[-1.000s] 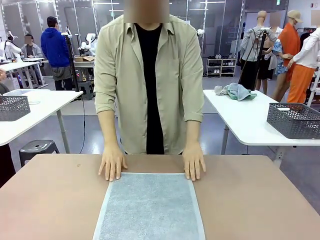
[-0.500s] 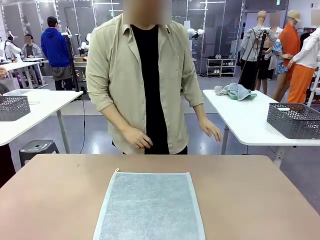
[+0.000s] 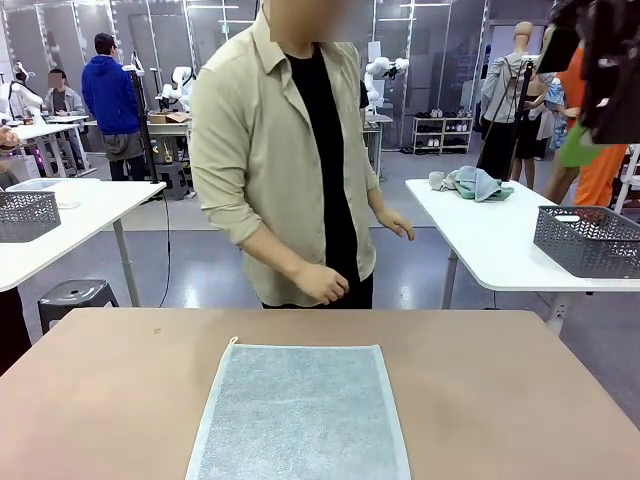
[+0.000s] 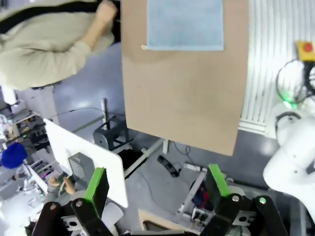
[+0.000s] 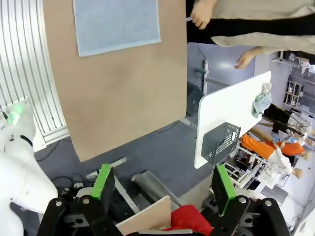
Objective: Fold the towels and place them in the basket.
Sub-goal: When a person lays out a Towel with hook on the table, fold it in half twice.
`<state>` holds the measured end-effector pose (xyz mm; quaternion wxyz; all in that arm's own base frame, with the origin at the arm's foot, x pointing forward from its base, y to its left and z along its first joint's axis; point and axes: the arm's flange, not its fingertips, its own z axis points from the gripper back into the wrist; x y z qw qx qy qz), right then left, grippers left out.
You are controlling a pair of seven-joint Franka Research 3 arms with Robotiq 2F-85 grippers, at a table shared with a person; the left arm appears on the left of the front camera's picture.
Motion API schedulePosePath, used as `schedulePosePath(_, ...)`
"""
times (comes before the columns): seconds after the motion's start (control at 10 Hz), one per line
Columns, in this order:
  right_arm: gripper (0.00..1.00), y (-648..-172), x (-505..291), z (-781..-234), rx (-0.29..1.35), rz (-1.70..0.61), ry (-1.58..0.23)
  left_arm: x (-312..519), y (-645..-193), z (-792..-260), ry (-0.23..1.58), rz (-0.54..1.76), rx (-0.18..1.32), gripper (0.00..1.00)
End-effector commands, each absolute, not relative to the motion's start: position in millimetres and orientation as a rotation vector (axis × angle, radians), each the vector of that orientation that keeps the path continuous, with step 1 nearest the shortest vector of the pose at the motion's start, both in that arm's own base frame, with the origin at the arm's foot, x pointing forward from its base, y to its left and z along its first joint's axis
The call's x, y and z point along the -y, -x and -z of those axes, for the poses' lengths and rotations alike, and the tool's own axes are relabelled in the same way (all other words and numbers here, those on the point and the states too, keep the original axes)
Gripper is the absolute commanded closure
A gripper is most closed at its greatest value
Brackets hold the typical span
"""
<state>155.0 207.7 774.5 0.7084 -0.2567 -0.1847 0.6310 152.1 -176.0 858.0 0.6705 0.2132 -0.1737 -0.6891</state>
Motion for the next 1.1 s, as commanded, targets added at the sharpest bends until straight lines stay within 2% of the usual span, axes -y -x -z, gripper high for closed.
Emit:
schedulePosePath(0.0,0.00,-175.4,-211.7,-761.0,0.354,-1.459,0.598,192.2,-174.7,-843.4,-0.473,1.650,0.276,0.00)
schedulePosePath(0.3,0.00,-209.0,-225.3,-727.3,0.333,-1.609,0.534,211.8,-215.1,-807.0,-0.466,1.766,0.287,0.00)
schedulePosePath(0.7,0.00,-243.7,-240.7,-688.6,0.196,-1.663,0.310,220.7,-259.7,-776.9,-0.272,1.762,0.230,0.00)
schedulePosePath(1.0,0.00,-262.2,-248.7,-664.4,0.153,-1.672,0.255,232.5,-274.2,-756.1,-0.270,1.721,0.242,0.00)
